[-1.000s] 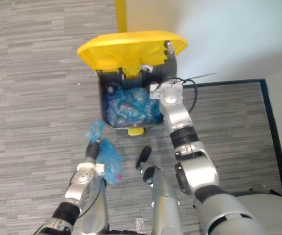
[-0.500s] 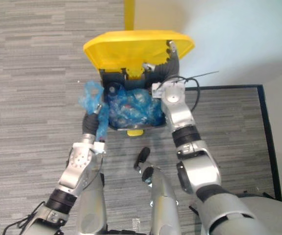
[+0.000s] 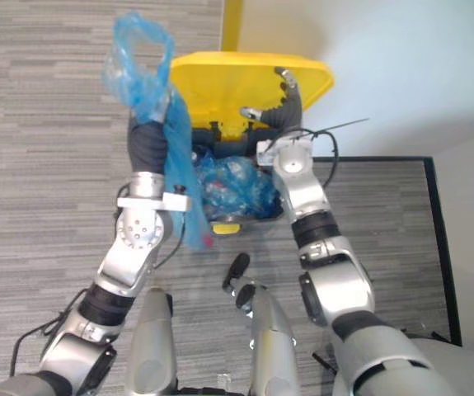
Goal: Gather rubbish on tea table into small bin, then transfer packed bag to large trash can.
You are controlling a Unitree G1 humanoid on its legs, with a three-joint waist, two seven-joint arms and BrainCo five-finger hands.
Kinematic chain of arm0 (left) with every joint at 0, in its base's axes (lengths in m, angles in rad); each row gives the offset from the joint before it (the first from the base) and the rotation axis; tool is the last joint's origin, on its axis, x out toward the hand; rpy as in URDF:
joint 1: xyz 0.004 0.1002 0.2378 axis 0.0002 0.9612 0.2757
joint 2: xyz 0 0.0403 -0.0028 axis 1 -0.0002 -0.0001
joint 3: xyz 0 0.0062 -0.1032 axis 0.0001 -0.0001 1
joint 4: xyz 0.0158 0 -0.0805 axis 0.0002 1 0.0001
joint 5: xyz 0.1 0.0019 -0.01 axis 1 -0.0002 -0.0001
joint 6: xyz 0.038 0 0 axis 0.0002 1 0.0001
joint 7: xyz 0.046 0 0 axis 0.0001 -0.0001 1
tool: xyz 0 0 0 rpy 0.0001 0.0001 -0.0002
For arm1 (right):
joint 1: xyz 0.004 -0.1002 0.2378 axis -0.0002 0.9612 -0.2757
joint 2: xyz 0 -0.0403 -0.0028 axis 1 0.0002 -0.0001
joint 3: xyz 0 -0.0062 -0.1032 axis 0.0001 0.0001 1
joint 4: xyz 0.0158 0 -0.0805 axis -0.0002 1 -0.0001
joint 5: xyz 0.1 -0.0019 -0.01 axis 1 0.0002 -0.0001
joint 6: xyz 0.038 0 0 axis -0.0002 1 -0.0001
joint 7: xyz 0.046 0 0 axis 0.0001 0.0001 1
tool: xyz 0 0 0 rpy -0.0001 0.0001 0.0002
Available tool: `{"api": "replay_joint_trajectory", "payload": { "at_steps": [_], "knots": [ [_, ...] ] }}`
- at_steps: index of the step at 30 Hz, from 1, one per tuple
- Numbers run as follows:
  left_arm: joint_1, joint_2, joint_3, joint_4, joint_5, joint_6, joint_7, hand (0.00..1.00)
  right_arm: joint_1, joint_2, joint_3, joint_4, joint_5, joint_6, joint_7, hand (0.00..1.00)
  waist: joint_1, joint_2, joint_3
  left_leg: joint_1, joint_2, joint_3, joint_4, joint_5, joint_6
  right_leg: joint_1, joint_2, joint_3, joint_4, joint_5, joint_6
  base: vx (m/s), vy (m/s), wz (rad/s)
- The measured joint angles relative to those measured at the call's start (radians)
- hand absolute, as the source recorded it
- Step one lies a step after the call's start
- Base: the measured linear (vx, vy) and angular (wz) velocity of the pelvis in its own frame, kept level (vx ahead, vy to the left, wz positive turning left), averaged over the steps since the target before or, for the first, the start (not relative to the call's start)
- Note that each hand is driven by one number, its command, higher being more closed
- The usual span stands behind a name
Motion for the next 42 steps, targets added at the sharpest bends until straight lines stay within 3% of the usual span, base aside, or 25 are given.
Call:
{"api": "replay_joint_trajectory", "payload": {
  "at_steps": [8,13,20,26,28,35,36,42],
  "knots": [
    [-0.099,-0.006,-0.038,0.033,0.017,0.0,-0.007,1.0,0.001,0.0,0.001,0.06,-0.002,0.002,0.01,0.0,-0.007,0.0,0.0,0.02,0.004,0.019,-0.006,0.0,0.0,0.011,0.006,0.012,-0.011,0.001,0.001,-0.04,0.007,-0.05],
    [-0.172,-0.005,-0.048,0.226,0.015,0.011,-0.041,1.0,0.001,0.001,0.009,0.068,-0.003,0.005,0.017,0.0,-0.01,-0.004,-0.003,0.016,0.01,0.025,-0.007,0.0,0.0,0.013,0.02,0.018,-0.039,0.015,0.019,-0.04,0.018,-0.06],
    [-0.279,0.004,-0.065,0.526,0.016,0.091,-0.072,1.0,-0.011,0.002,0.039,0.068,-0.034,0.018,0.028,0.0,-0.024,-0.006,-0.003,-0.03,0.012,0.031,-0.001,0.003,-0.006,-0.026,0.025,0.021,-0.056,0.034,-0.001,-0.01,0.009,-0.02],
    [-0.361,0.005,-0.037,0.682,0.017,0.118,-0.094,1.0,-0.085,0.023,0.042,0.068,-0.034,0.026,0.029,0.0,-0.055,-0.019,0.003,-0.096,0.022,0.044,0.043,-0.003,-0.006,-0.085,0.029,0.025,-0.045,0.058,-0.036,-0.02,0.022,-0.08],
    [-0.373,0.005,-0.023,0.722,0.017,0.127,-0.106,1.0,-0.109,0.038,0.041,0.068,-0.034,0.026,0.027,0.0,-0.069,-0.027,0.008,-0.119,0.032,0.049,0.07,-0.015,-0.002,-0.103,0.035,0.031,-0.038,0.061,-0.034,-0.04,0.034,-0.14],
    [-0.395,0.0,0.016,0.801,0.038,0.13,-0.135,1.0,-0.156,0.041,0.038,0.068,-0.034,0.032,0.025,0.0,-0.071,-0.037,0.02,-0.163,0.036,0.064,0.109,-0.035,0.01,-0.147,0.039,0.052,-0.032,0.065,-0.018,-0.08,0.023,-0.11],
    [-0.397,0.0,0.022,0.819,0.038,0.132,-0.136,0.0,-0.165,0.041,0.038,0.068,-0.033,0.032,0.024,0.0,-0.073,-0.037,0.024,-0.165,0.037,0.064,0.111,-0.037,0.013,-0.148,0.039,0.052,-0.032,0.065,-0.017,-0.07,-0.004,-0.01],
    [-0.406,-0.018,0.094,0.891,0.088,0.157,-0.135,0.0,-0.229,0.043,0.037,0.067,-0.033,0.031,0.008,0.0,-0.081,-0.033,0.044,-0.196,0.037,0.063,0.121,-0.038,0.014,-0.18,0.037,0.054,-0.02,0.068,-0.018,-0.05,-0.008,-0.02]
  ]
}}
